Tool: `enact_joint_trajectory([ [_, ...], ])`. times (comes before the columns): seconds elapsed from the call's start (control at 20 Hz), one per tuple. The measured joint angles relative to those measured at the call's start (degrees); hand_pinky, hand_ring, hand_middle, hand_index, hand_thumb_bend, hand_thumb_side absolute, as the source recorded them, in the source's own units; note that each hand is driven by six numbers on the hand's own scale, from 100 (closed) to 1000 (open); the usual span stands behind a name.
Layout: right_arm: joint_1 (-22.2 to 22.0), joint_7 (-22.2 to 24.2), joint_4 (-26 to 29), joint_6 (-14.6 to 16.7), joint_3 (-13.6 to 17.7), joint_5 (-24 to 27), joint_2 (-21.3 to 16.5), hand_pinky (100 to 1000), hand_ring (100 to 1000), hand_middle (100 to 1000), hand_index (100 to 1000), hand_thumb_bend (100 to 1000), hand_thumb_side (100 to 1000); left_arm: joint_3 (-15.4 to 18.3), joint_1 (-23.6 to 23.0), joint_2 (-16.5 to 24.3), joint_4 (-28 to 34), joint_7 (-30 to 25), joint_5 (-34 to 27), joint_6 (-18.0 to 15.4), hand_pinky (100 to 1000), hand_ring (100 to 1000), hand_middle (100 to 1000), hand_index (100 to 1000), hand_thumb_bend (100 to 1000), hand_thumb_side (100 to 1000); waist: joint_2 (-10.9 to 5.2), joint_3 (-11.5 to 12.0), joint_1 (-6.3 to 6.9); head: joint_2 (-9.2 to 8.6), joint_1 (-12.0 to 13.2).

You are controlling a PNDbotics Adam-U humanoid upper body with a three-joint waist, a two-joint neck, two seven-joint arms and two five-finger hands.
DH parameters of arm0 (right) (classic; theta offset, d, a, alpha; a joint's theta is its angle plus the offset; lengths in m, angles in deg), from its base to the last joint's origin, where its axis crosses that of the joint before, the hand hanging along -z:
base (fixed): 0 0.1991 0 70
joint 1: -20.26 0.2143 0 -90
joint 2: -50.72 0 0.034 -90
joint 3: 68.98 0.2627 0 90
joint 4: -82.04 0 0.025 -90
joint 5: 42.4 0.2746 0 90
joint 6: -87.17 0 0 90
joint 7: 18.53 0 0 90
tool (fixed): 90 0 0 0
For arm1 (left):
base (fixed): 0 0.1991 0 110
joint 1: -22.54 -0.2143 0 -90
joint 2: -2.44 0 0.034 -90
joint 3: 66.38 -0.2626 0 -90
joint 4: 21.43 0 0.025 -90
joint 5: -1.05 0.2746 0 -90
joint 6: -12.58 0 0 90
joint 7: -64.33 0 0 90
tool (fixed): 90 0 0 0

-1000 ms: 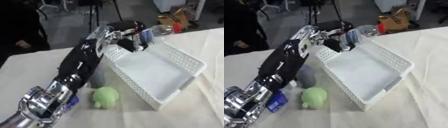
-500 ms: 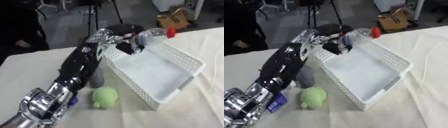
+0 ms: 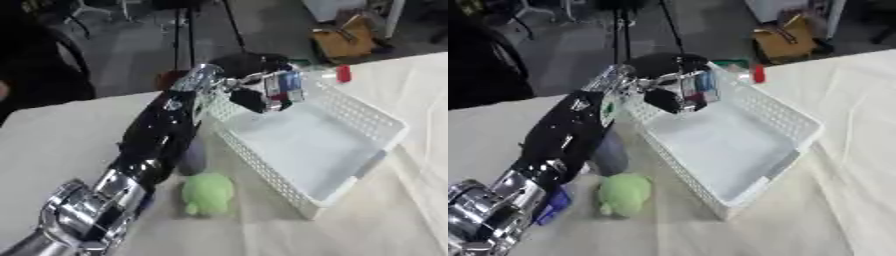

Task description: Pick up objects on the table and place them in the box.

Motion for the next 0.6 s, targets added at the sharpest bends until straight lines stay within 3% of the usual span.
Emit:
enact_joint_trajectory([
  [0.5,0.02,0.2,0.0,0.11,-0.01,0.41,0.0,806,770,651,863,100,1000,0.0,0.0,0.0,0.0,1.08,0.7,-0.06,938,956,954,1000,489,939,0.01,-0.03,-0.03,0.0,0.0],
  [0.55,0.02,0.21,0.0,0.11,-0.01,0.41,0.0,806,770,652,863,100,1000,0.0,0.0,0.0,0.0,1.09,0.7,-0.06,931,952,948,1000,367,929,0.01,-0.01,-0.05,0.0,-0.01],
  [0.6,0.01,0.22,0.0,0.11,-0.01,0.41,0.0,806,770,652,863,100,1000,0.0,0.0,0.0,0.0,1.08,0.59,-0.06,931,952,948,1000,367,929,0.01,0.13,-0.11,0.0,-0.11],
])
